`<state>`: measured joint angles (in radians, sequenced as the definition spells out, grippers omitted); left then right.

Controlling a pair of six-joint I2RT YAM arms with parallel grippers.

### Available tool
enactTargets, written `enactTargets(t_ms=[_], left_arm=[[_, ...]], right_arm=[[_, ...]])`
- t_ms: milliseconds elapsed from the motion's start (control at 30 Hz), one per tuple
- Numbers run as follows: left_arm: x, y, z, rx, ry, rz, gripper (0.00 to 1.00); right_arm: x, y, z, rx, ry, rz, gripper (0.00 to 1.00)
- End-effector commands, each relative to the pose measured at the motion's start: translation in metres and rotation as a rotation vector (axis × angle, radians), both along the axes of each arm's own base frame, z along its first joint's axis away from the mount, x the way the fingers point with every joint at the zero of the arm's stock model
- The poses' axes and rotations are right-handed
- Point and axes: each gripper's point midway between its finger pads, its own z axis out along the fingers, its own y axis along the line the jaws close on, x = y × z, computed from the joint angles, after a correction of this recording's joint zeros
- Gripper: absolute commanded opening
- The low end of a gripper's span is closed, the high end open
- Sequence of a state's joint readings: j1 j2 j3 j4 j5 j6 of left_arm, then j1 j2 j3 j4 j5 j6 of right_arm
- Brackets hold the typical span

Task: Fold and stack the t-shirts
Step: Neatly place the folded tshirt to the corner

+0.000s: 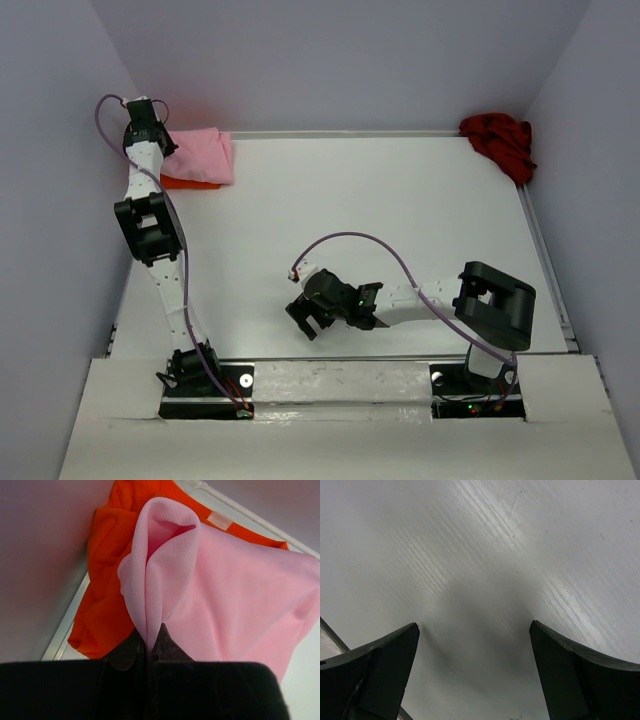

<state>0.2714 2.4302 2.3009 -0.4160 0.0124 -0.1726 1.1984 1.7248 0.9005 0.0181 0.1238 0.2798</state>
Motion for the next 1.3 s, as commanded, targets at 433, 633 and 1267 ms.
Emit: enactTargets(t_ms=[433,633,1267], left_arm=[[-0.004,0.046,0.003,0.106,0.020,0.176,0.51],[-0.002,0.043,-0.005,0.090,0.027,0.163,0.99],[-0.001,-0.002,0.116,0.016,-0.206,0.048,0.99]], right_arm=[[-0.009,0.007,0.000,0.028,0.014,0.033,0.97],[-0.009,0.007,0.001,0.033,0.014,0.034,0.97],[-0.009,0.008,0.001,0.031,0.011,0.035,0.97]])
